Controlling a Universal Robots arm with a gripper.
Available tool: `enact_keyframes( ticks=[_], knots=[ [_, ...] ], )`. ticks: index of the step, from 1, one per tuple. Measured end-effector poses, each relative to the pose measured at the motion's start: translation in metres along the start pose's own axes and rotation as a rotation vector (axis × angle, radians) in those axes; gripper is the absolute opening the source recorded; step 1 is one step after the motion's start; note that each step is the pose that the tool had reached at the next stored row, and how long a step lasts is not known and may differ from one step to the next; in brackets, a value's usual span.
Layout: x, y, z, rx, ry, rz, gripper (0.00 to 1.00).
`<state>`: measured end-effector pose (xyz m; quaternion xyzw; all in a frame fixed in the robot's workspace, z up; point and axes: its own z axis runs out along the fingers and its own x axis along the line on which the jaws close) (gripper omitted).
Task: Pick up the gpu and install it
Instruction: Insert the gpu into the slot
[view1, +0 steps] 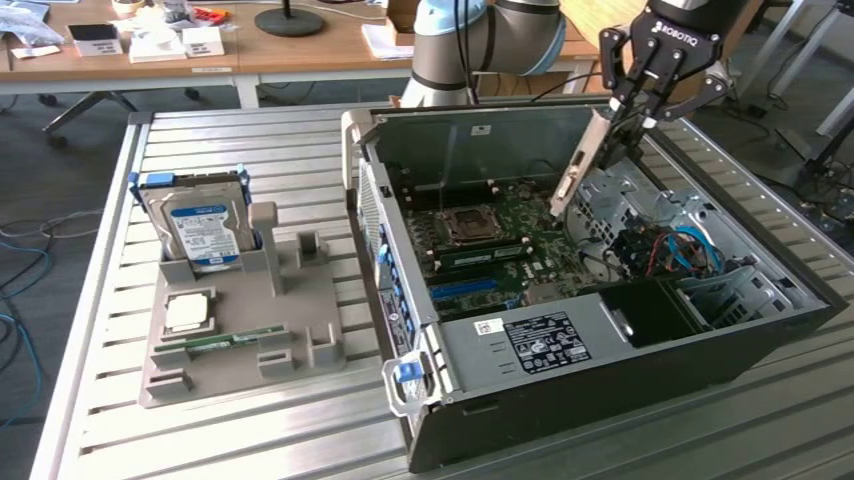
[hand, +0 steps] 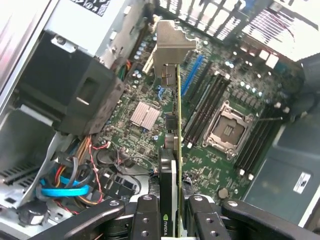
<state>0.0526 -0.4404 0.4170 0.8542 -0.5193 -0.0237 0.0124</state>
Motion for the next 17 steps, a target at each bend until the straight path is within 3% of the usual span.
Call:
enact_keyframes(
  ticks=[4,17],
  knots=[
    [-0.0001,-0.0001,0.0001,-0.0015,0.0024,-0.047,0.27],
    [-0.0001,-0.0001,0.0001,-0.0015,0.0024,-0.048,0.27]
  ],
)
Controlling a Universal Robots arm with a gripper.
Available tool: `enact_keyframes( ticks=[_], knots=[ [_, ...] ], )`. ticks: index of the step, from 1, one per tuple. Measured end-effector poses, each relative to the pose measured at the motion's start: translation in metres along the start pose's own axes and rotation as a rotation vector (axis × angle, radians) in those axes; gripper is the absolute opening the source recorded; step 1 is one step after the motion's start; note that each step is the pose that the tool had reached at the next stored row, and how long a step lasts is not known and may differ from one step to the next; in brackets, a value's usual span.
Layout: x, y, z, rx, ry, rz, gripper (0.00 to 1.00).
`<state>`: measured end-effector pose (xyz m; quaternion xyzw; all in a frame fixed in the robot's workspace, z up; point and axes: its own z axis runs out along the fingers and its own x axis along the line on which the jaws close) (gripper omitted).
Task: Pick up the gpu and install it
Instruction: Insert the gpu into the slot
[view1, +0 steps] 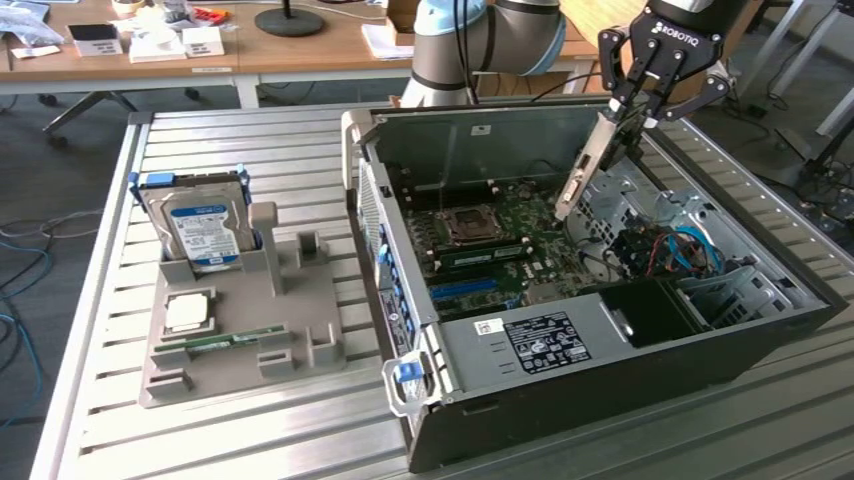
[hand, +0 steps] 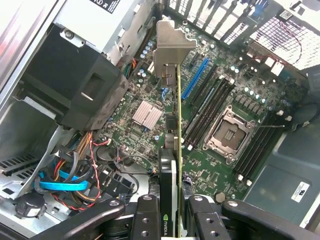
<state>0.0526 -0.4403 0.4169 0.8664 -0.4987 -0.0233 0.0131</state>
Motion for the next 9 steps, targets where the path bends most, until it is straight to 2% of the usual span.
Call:
enact_keyframes(
  ticks=[3,9],
  knots=[
    [0.0000,0.0000,0.0000,0.0003,-0.0003,0.007,0.27],
    [0.0000,0.0000,0.0004,0.0031,-0.0052,0.114,0.27]
  ],
)
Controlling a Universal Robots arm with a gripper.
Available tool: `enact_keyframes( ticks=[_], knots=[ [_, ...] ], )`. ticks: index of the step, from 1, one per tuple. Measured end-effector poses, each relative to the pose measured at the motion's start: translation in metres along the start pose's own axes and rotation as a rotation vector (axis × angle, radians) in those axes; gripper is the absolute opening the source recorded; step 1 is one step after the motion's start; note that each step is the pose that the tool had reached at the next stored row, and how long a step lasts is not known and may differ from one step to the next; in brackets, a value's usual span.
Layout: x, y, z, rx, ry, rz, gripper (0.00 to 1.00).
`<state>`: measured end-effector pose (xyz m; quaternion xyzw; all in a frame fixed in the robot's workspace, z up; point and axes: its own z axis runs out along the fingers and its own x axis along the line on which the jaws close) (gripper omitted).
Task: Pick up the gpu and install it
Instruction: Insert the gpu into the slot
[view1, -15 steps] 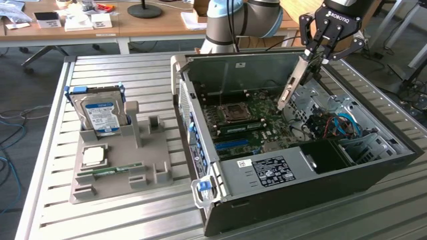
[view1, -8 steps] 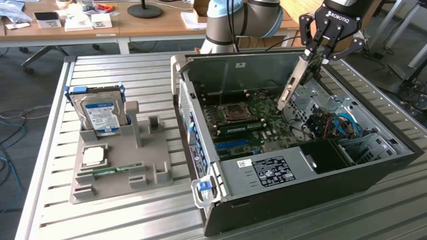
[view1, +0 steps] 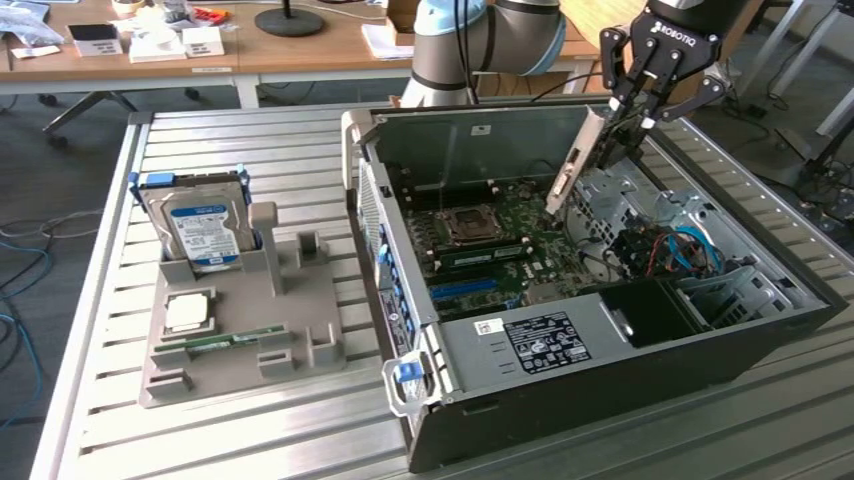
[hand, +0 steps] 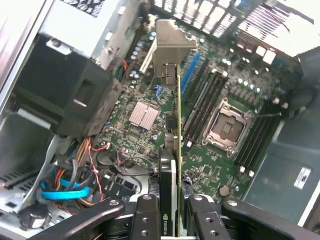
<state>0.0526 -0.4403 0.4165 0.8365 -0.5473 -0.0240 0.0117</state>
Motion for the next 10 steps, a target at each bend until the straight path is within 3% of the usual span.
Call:
enact_keyframes(
  ticks=[10],
  knots=[
    [0.0000,-0.0001,0.0006,0.0049,-0.0083,0.181,0.27]
  ],
)
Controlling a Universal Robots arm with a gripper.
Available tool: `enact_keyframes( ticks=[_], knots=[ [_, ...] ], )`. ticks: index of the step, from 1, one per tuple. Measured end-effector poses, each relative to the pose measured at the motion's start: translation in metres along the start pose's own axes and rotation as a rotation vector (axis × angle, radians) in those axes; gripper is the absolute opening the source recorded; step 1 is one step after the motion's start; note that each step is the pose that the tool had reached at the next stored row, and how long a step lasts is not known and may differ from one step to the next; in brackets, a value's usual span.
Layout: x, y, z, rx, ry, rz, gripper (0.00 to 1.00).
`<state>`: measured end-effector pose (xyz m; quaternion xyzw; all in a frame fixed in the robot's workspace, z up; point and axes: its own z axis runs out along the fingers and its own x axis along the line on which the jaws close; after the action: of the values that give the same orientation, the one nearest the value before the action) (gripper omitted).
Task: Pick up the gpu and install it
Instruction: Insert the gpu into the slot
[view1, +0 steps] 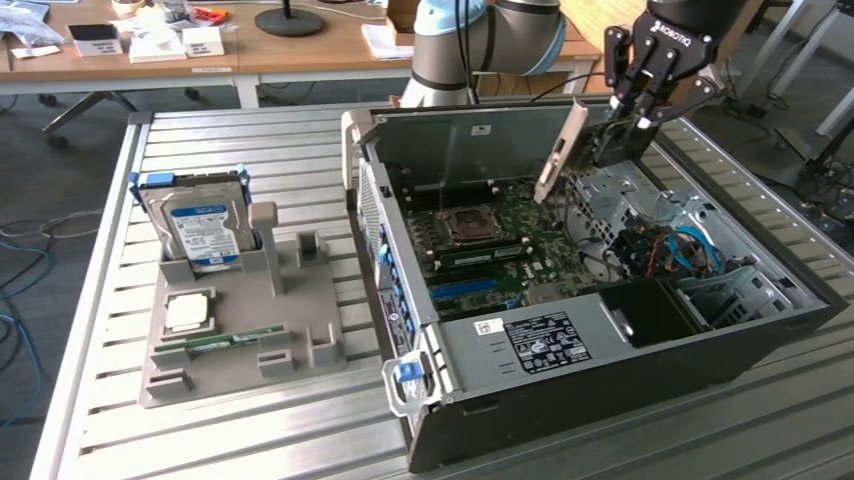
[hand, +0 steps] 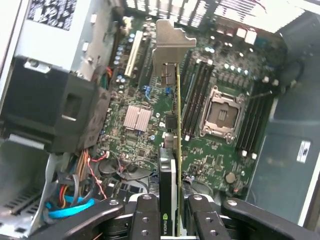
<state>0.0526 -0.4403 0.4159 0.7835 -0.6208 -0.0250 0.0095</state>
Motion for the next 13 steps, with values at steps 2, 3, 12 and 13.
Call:
enact_keyframes(
  ticks=[2,3,12,13],
  knots=[
    [0.0000,0.0000,0.0001,0.0010,-0.0017,0.037,0.27],
    [0.0000,0.0000,0.0002,0.0015,-0.0026,0.054,0.27],
    [-0.0002,0.0008,0.0003,0.0258,-0.0112,0.064,0.27],
    [-0.0004,0.0015,0.0006,0.0361,-0.0100,0.064,0.27]
  ],
)
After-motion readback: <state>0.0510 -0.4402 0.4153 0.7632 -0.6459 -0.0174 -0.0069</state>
